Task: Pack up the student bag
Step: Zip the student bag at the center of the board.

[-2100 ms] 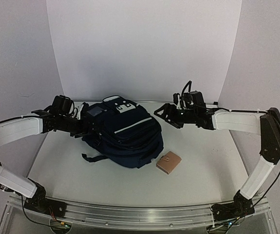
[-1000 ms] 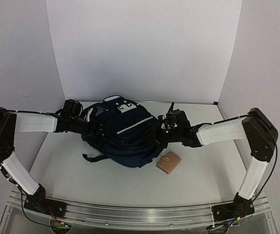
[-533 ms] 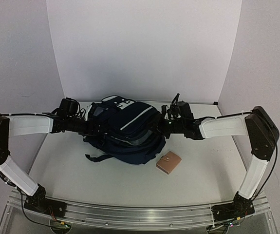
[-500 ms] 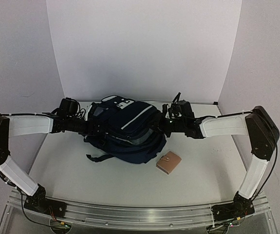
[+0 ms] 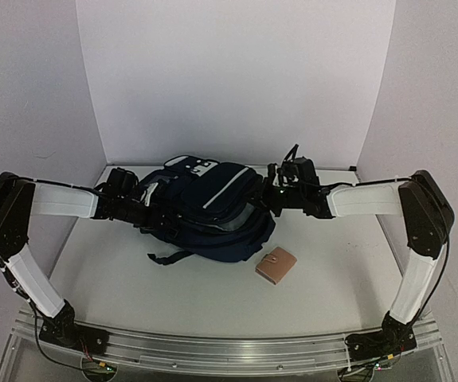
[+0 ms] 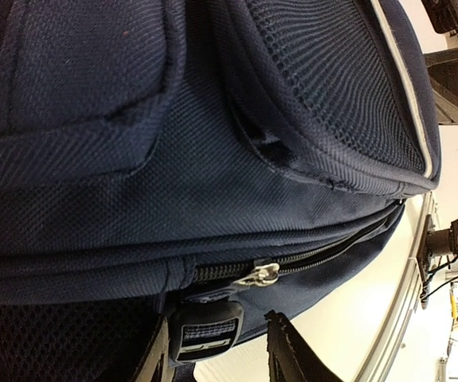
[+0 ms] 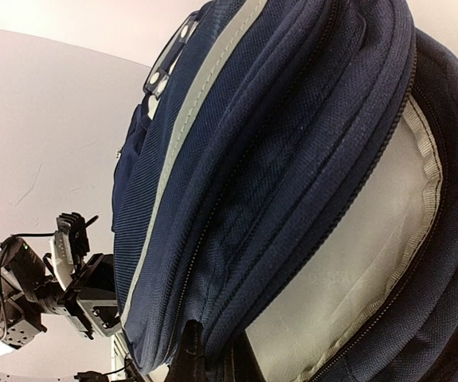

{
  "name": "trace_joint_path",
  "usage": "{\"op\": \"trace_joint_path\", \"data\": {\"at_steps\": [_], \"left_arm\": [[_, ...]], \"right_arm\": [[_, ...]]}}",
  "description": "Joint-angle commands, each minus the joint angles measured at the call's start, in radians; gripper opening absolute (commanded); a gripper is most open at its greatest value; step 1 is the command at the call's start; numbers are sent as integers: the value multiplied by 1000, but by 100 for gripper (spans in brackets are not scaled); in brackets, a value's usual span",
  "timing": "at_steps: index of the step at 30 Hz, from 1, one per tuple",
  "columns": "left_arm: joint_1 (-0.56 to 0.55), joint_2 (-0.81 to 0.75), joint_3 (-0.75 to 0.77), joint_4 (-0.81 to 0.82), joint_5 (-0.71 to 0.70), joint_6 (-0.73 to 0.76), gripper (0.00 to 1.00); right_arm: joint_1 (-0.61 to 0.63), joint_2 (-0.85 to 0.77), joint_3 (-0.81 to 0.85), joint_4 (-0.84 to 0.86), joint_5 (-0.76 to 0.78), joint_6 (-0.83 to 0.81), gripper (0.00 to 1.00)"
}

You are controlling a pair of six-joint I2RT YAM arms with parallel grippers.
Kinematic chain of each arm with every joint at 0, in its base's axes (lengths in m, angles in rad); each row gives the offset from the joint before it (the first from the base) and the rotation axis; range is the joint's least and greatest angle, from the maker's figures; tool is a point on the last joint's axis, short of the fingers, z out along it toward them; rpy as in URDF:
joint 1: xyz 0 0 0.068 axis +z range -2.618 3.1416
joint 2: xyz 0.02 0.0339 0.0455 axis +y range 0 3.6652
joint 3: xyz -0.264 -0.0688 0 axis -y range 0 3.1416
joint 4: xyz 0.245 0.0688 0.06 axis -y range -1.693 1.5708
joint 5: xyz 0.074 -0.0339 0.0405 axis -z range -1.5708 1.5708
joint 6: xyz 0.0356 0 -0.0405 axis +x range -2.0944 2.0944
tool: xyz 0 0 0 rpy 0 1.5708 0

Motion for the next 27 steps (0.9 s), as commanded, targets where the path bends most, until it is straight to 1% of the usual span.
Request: {"op": "trace_joint_path", "data": {"at_steps": [1,4,10,14,19,21,27], "left_arm": [[-11,43,67,61,34,-2,42],[-17,77,103,61,33,3,40],[-38,122,165,46,23,25,25],[-49,124,171,29,-6,30,18],[-66,105,169,13,-26,29,2],[-75,84,163,-4,-43,33,0],[-112,4,153,-93,-103,60,0]], "right_arm": [[-6,14,54,67,19,-21,0],[-7,18,59,67,14,-23,0],[-6,17,52,67,12,-21,0],[-7,18,41,67,16,-23,0],[-6,31,39,67,16,-27,0],[-5,34,37,67,19,-28,0],[-6,35,36,65,31,-33,0]]}}
